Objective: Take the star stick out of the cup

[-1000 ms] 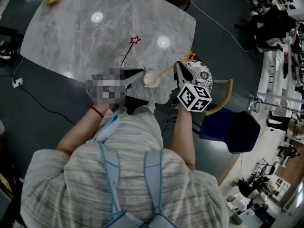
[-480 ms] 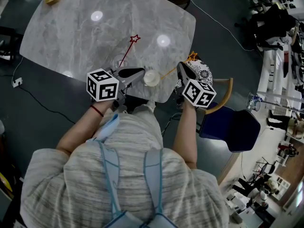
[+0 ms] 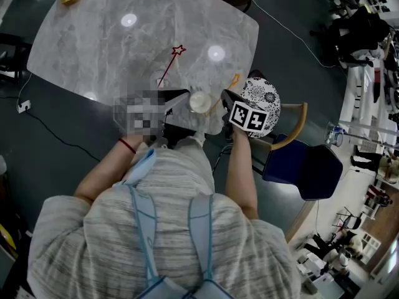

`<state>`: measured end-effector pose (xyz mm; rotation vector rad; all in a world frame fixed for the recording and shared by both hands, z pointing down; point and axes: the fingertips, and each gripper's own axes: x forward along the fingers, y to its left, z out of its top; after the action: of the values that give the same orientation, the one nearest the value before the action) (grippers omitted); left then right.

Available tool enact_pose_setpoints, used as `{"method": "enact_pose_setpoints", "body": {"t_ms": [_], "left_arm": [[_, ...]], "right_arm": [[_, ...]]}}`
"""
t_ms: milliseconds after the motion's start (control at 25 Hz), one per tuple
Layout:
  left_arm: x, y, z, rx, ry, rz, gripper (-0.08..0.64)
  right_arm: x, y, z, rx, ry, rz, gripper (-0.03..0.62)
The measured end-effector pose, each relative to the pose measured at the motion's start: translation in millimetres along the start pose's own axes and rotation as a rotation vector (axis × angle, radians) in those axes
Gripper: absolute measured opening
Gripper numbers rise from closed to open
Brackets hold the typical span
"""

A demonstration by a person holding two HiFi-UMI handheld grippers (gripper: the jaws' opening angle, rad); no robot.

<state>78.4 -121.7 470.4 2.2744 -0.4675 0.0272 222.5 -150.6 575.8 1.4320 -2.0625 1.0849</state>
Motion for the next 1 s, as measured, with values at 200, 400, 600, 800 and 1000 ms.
{"method": "enact_pose_setpoints", "body": {"t_ms": [200, 400, 600, 800, 1000], "left_arm": [[-1.1, 1.8, 0.0, -0.001, 0.0, 0.005, 0.023], [-1.2, 4.0, -2.5, -0.003, 0.002, 0.008, 0.023], [-2.5, 2.0, -1.6, -0.001, 0.002, 0.012, 0.023], [-3.3, 2.6, -2.1, -0.001, 0.001, 0.013, 0.023], [-5.0, 1.2, -3.7, 0.001, 0.003, 0.015, 0.023]], "right_arm": [[16.3, -8.4, -19.5, 0.052, 0.048, -0.007, 0.018], [32.9, -14.6, -38.5, 0.096, 0.083, -0.006, 0.018], [38.4, -17.3, -49.2, 0.118, 0.107, -0.015, 0.017], [45.0, -23.0, -54.1, 0.16, 0.095, -0.022, 0.017], [48.1, -26.2, -53.0, 0.184, 0.058, -0.034, 0.017]]}}
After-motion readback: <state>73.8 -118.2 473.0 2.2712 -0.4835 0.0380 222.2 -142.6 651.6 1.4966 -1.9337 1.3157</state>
